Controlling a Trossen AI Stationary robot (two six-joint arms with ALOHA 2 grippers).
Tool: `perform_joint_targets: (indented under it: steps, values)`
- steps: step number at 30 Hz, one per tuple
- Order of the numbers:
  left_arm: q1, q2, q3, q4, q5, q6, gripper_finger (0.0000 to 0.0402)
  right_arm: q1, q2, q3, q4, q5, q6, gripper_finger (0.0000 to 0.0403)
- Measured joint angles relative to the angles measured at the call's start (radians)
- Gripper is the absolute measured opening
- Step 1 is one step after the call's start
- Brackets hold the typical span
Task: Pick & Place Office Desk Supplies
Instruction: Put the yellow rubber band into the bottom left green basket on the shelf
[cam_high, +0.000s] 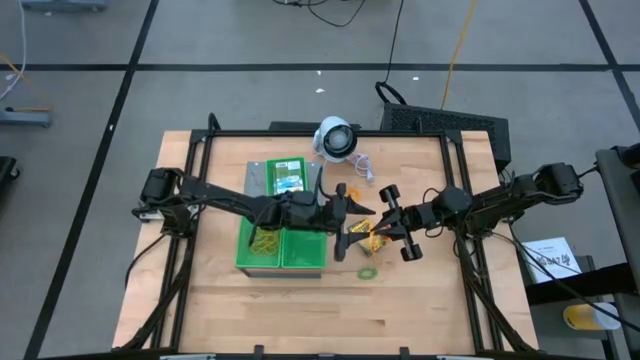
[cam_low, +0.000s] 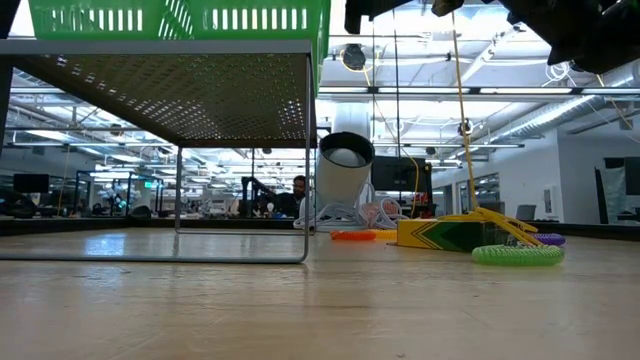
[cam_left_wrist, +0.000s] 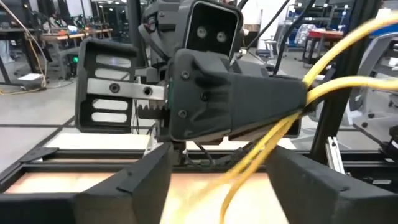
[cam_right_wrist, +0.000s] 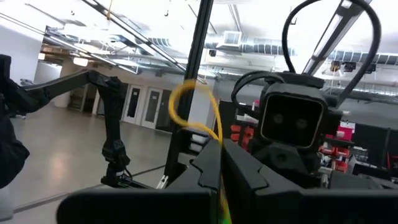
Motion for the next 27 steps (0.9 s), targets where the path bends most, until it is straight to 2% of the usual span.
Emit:
perform_joint_targets:
  steps: [9,16,18,27]
  values:
    - [0.020,0.000,0.000,-0.002,0.009,-0.034,0.0111,-0.015,0.000,0.000,-0.029,0.003,0.000,0.0000]
    - [0.023,0.000,0.000,-0.001,0.045,-0.040,0.0019,-0.016,0.000,0.000,-0.036,0.002,0.000,0.0000]
    - [0.023,0.000,0.000,-0.002,0.044,-0.029,0.0007,-0.016,-0.001,0.000,-0.039,0.002,0.000,0.0000]
    - [0.023,-0.007,-0.001,-0.017,0.054,-0.022,0.0006,-0.016,-0.001,-0.001,-0.051,0.007,0.021,0.0008]
